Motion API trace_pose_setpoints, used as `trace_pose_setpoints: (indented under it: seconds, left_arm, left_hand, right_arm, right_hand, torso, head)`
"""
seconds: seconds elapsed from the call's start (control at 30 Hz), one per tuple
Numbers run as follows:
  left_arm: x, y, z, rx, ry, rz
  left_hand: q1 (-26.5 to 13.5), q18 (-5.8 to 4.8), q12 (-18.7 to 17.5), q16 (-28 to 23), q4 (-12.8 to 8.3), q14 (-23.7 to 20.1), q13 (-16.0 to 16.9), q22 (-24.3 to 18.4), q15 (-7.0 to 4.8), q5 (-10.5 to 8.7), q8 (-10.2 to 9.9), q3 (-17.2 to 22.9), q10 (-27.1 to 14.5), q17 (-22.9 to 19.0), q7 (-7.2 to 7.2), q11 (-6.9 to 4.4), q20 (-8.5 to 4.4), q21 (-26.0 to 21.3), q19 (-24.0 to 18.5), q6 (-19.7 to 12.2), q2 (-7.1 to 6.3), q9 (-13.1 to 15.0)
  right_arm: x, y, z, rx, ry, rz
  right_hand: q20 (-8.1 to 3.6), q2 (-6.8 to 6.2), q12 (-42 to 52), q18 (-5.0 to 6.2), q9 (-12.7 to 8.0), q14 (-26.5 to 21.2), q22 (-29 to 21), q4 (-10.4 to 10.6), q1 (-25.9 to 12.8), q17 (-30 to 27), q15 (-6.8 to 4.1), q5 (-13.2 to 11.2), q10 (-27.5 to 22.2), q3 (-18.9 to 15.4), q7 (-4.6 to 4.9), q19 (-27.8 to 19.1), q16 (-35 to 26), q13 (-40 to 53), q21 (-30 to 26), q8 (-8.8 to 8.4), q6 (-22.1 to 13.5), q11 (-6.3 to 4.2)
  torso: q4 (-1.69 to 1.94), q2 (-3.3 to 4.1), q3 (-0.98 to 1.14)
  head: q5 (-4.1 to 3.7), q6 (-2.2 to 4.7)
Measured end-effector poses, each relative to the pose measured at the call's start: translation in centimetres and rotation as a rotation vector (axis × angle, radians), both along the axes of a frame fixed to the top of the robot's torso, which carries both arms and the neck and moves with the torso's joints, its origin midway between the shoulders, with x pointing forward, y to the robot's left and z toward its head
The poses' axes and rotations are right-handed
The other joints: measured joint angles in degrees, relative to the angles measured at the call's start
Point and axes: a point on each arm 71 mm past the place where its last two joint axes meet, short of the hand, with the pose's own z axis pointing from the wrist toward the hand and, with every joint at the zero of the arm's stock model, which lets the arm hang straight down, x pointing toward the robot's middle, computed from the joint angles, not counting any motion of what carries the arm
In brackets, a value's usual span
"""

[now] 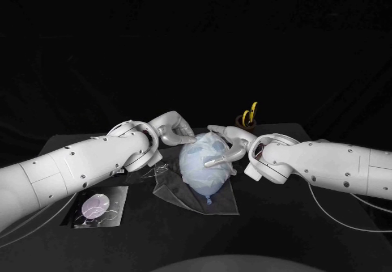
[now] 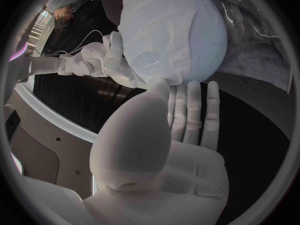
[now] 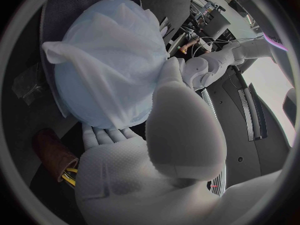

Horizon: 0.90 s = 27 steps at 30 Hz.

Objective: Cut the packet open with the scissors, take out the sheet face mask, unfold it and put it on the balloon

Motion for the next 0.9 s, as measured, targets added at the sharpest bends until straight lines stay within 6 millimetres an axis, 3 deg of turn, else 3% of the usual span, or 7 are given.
trace_pose_setpoints:
  seconds: [0.17, 0.37, 0.43, 0.53, 0.9]
  left_arm:
    - [0.01, -0.04, 0.11, 0.000, -0.018, 0.003]
    - [0.05, -0.04, 0.26, -0.010, -0.041, 0.013]
    - [0.07, -0.02, 0.30, -0.014, -0.047, 0.016]
    - [0.10, 0.02, 0.39, -0.024, -0.058, 0.023]
    - [0.24, 0.42, 0.45, -0.059, -0.055, 0.049]
  left_hand:
    - [0.4, 0.00, 0.4, 1.4, -0.6, 2.0, 0.4, 1.8, -1.44, -0.16, 1.1, 1.8, 2.6, 0.6, -1.06, -1.41, -1.13, 2.7, 1.5, 2.7, 0.16, 0.2]
    - [1.1, -0.03, 0.4, 1.7, -1.5, 4.2, 0.5, 6.2, -2.34, -0.47, 1.6, 5.3, 4.7, 0.8, -1.22, -2.38, -2.90, 8.0, 1.0, 3.5, -0.59, 0.2]
    - [0.8, -0.04, 0.3, 1.7, -2.3, 4.9, 0.5, 8.4, -2.49, -0.63, 1.6, 7.5, 5.4, 0.8, -1.24, -2.38, -3.64, 10.5, 0.0, 3.7, -1.53, 0.2]
    - [-0.4, -0.07, 0.2, 1.7, -3.4, 5.4, 0.7, 11.7, -2.73, -0.49, 2.2, 10.8, 5.8, 0.8, -1.34, -2.55, -3.88, 14.1, -2.0, 3.8, -2.95, 0.2]
    - [-5.7, -0.13, 0.1, 1.5, -7.3, 5.6, 2.2, 17.6, -2.57, -0.49, 2.7, 18.8, 6.0, 1.1, -1.31, -2.57, -3.50, 20.2, -6.2, 3.3, -4.78, 0.4]
  right_arm:
    - [-0.01, -0.02, 0.01, 0.001, 0.000, -0.002]
    - [-0.04, -0.04, 0.03, 0.002, -0.001, -0.003]
    - [-0.04, -0.05, 0.04, 0.002, -0.002, -0.004]
    - [-0.05, -0.04, 0.05, 0.003, -0.002, -0.005]
    - [-0.07, -0.07, 0.10, 0.004, -0.004, -0.007]
  right_hand:
    - [0.00, 0.01, 0.0, 0.00, 0.1, 0.0, 0.0, -0.2, 0.0, 0.0, 0.00, -0.2, 0.0, 0.2, 0.13, 0.0, 0.0, 0.0, 0.0, 0.00, 0.1, 0.00]
    - [0.00, 0.23, 0.3, -0.01, 0.1, 0.0, 0.0, -0.2, 0.2, 0.0, 0.00, -0.2, 0.0, 0.2, 0.03, 0.0, 0.0, 0.0, 0.0, 0.00, 0.4, 0.00]
    - [0.00, 0.23, 0.4, -0.01, 0.1, 0.0, 0.0, -0.2, 0.2, 0.0, 0.00, -0.2, 0.0, 0.2, 0.04, 0.0, 0.0, 0.0, 0.0, 0.00, 0.4, 0.00]
    - [0.00, 0.23, 0.4, -0.01, 0.1, 0.0, 0.0, -0.2, 0.2, 0.0, 0.00, -0.2, 0.0, 0.2, 0.03, 0.0, 0.0, 0.0, 0.0, 0.00, 0.4, 0.00]
    - [0.00, 0.23, 0.4, -0.02, 0.1, 0.0, 0.0, -0.2, 0.2, 0.0, 0.00, -0.2, 0.0, 0.2, 0.03, 0.0, 0.0, 0.0, 0.0, 0.00, 0.4, 0.00]
  torso:
    - [0.00, 0.01, 0.00]
    - [-0.01, 0.01, -0.02]
    - [-0.01, 0.02, -0.02]
    - [-0.01, 0.02, -0.02]
    - [0.02, 0.02, -0.03]
  head:
    - [-0.07, -0.11]
    - [-0.08, -0.16]
    - [-0.04, -0.17]
    - [-0.04, -0.17]
    - [-0.16, -0.09]
